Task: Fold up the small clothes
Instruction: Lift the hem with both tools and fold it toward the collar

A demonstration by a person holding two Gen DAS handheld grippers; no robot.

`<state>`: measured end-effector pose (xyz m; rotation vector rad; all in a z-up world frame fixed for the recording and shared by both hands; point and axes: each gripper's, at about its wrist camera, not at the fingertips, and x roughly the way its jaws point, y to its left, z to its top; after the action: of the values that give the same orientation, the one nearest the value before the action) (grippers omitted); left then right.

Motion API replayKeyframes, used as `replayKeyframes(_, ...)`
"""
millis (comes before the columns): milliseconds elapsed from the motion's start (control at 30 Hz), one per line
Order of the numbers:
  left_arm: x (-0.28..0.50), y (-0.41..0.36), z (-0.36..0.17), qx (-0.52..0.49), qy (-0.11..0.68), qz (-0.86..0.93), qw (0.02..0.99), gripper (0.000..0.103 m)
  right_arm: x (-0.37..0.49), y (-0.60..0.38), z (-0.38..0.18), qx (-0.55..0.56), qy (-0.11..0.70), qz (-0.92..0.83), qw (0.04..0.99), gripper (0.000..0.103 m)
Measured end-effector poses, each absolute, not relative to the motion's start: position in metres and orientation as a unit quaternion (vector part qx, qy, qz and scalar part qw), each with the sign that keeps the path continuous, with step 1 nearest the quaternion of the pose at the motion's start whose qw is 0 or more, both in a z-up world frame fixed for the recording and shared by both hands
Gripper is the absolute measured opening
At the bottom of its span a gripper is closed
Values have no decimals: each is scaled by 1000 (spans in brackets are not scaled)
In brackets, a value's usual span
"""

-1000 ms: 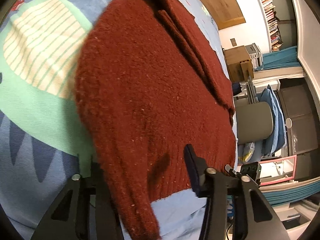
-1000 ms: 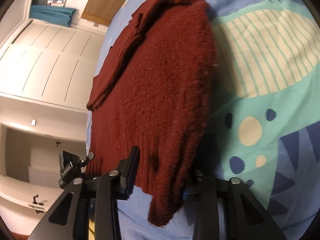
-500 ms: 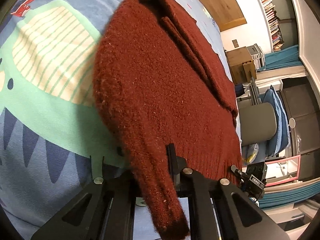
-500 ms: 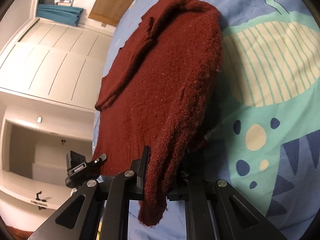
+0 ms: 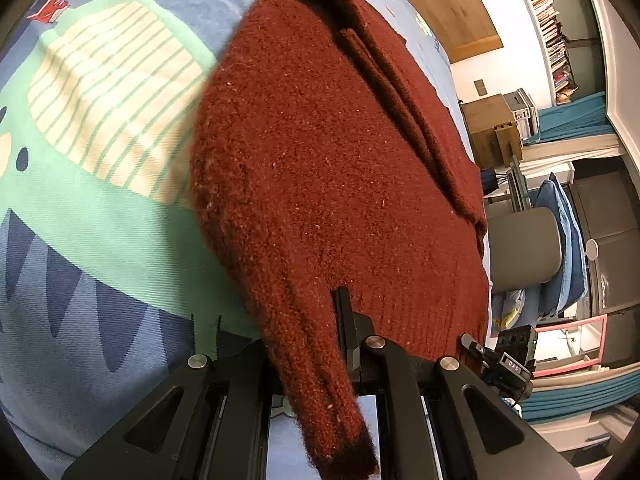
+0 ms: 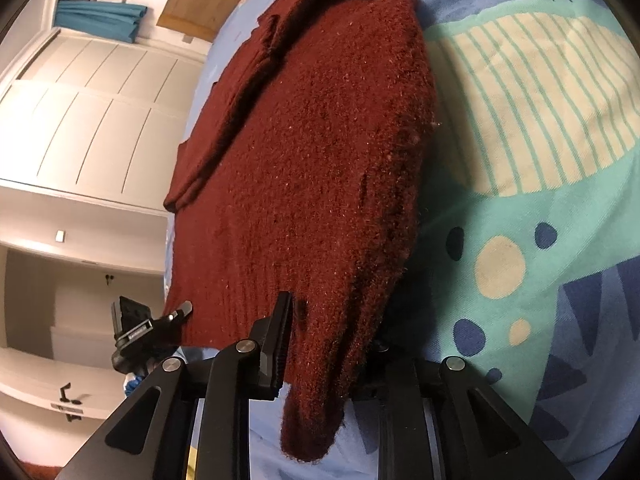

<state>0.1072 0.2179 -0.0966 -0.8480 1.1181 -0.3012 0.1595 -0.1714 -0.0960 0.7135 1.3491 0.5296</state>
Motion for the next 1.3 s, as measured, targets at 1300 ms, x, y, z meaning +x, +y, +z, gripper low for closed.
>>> replayKeyframes(1300,203,222,40,-326,388,-174,844,6,262,-158,38,328,437,290,786,8)
